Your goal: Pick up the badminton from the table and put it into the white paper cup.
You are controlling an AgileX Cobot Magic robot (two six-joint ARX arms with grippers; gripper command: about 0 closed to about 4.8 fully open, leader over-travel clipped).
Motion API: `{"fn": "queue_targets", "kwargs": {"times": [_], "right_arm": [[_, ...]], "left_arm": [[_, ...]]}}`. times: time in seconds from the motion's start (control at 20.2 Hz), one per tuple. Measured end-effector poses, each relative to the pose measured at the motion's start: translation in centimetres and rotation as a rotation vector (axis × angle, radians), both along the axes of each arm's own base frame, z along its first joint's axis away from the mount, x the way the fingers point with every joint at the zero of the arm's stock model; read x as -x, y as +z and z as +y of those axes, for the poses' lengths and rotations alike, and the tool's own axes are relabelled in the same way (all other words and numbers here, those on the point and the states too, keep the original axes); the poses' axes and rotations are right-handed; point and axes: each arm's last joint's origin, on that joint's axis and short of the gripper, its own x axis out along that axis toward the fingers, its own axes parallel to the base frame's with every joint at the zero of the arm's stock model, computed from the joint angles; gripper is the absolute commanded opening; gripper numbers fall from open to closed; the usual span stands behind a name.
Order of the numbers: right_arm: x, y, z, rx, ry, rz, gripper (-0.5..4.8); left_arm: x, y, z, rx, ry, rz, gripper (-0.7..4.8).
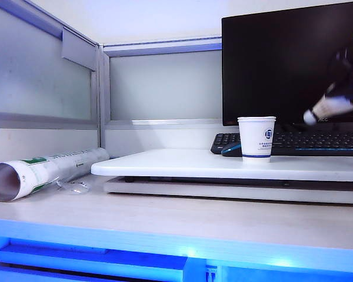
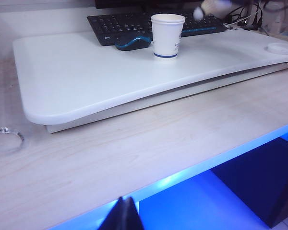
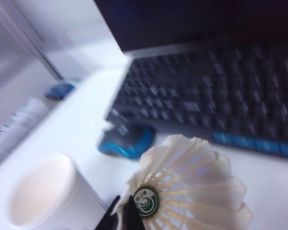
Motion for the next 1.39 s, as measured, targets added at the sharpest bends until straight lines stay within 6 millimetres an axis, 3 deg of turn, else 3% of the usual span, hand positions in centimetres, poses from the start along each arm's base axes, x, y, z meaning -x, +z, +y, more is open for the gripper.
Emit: {"fn": "queue_targets", "kwargs": {"times": [0.3, 0.69, 0.89, 1.14, 1.19, 1.34, 1.39], "right_arm": [[1.2, 3.6, 1.9, -0.005, 0.054, -0.101, -0.05], [0.8, 4.1, 8.0, -0.014, 0.214, -0.110, -0.05], [0.8, 3.8, 9.2, -0.009, 0.197, -0.080, -0.05], [0.7, 3.7, 9.1, 0.003, 0.144, -0.075, -0.04], [0.7, 3.7, 9.2, 0.005, 0.145, -0.076, 0.08], [0.7, 3.7, 9.2, 0.008, 0.145, -0.078, 1.28], [0.7, 3.7, 9.2, 0.008, 0.146, -0.079, 1.28]], "left_arm": [[0.0, 0.0, 0.0, 0.000, 0.000, 0.000, -0.05], [0.0, 0.0, 0.0, 0.000, 0.000, 0.000, -0.05], [0.0, 0.0, 0.0, 0.000, 0.000, 0.000, -0.05], [0.0, 0.0, 0.0, 0.000, 0.000, 0.000, -0.05], [0.0, 0.0, 0.0, 0.000, 0.000, 0.000, -0.05], [0.0, 0.0, 0.0, 0.000, 0.000, 0.000, -0.05], [0.0, 0.0, 0.0, 0.000, 0.000, 0.000, -0.05]]}}
